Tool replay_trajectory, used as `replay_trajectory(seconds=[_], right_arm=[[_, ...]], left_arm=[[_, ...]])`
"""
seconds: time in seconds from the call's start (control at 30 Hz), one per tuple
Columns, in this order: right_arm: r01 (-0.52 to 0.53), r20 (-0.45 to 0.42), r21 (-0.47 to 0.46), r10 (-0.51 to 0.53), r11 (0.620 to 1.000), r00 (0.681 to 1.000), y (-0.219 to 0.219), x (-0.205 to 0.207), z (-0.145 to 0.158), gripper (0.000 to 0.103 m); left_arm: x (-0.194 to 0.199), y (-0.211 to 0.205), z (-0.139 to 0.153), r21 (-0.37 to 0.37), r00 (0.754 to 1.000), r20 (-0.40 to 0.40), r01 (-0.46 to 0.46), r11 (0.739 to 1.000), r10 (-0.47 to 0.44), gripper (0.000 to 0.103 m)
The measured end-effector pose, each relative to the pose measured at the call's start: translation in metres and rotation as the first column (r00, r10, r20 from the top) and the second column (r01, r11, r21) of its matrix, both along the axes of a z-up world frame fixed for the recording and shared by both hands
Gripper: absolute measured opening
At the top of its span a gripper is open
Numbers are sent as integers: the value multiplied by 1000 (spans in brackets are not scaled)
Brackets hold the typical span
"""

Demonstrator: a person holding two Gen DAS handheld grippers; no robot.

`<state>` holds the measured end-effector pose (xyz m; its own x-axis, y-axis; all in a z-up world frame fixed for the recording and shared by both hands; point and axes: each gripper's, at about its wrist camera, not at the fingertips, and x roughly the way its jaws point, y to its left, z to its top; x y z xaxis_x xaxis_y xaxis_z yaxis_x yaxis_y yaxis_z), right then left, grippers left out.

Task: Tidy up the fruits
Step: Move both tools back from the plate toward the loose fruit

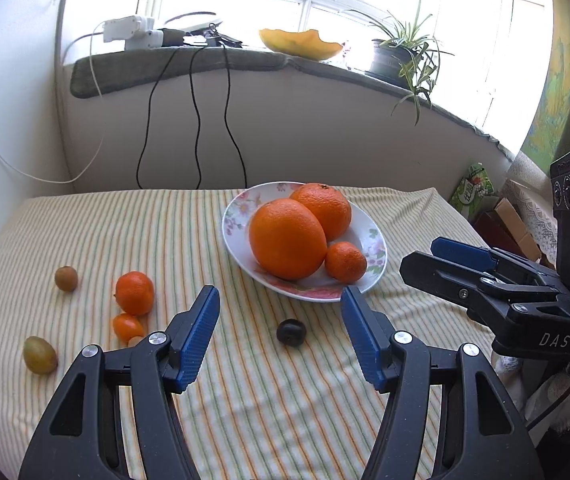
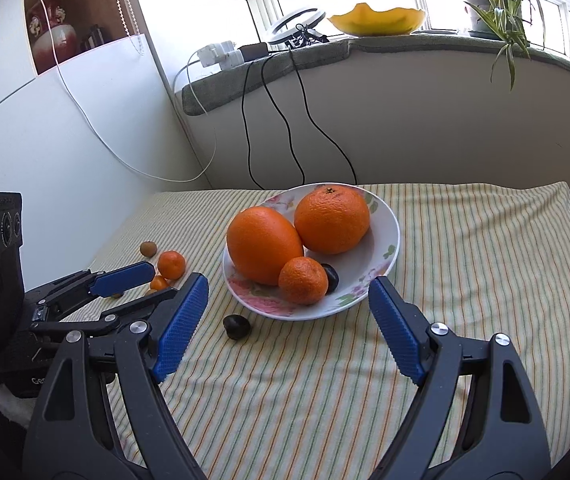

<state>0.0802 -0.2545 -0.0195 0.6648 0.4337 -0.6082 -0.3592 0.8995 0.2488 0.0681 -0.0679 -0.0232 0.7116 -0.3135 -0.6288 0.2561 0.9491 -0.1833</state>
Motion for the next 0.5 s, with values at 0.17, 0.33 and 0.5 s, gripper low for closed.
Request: replay_trajectory(seconds=[0.17,0.33,0.5], right_arm=[[-47,2,-3,47,999,999,16,-11,-2,85],[-95,-9,-10,95,995,995,31,-16,-9,85],[-143,-31,-25,142,989,989,48,-16,-18,77]], left_arm=[[-8,28,-2,5,999,4,-50,999,50,63],[-17,61,-8,17,993,-2,-116,993,116,63],[-23,92,-16,17,984,-22,-176,984,177,59]])
